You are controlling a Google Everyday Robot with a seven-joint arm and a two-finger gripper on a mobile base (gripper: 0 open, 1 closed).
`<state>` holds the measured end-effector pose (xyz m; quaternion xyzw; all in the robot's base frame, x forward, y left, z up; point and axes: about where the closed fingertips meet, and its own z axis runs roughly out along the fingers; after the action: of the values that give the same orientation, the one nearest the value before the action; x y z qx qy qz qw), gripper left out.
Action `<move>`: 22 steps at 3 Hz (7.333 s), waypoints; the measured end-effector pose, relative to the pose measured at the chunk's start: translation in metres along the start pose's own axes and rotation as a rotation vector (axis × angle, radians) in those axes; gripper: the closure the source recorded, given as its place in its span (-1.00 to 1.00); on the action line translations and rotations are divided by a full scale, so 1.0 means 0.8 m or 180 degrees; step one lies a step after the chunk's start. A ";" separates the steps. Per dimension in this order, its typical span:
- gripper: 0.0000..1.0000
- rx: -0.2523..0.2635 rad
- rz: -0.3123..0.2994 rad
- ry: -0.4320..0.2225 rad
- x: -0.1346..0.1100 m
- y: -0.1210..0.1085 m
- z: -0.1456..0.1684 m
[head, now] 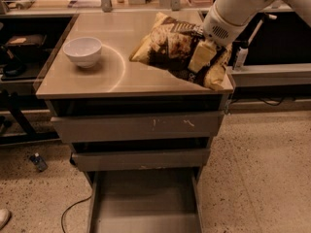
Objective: Place brown chip bag into bottom drawer
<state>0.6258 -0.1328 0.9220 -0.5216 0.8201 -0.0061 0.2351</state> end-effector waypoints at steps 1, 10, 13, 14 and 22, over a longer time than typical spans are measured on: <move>1.00 0.0043 0.0178 -0.0027 0.020 0.058 -0.019; 1.00 -0.1171 0.1069 0.0481 0.147 0.369 0.288; 1.00 -0.1448 0.1656 0.0687 0.179 0.435 0.399; 1.00 -0.1545 0.1645 0.0659 0.178 0.445 0.417; 1.00 -0.1735 0.2235 0.0137 0.162 0.501 0.703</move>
Offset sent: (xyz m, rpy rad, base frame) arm -0.1570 0.0167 -0.0999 0.0481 0.1567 -0.0912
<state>0.4596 0.0714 0.2701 -0.2542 0.9239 0.2797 0.0597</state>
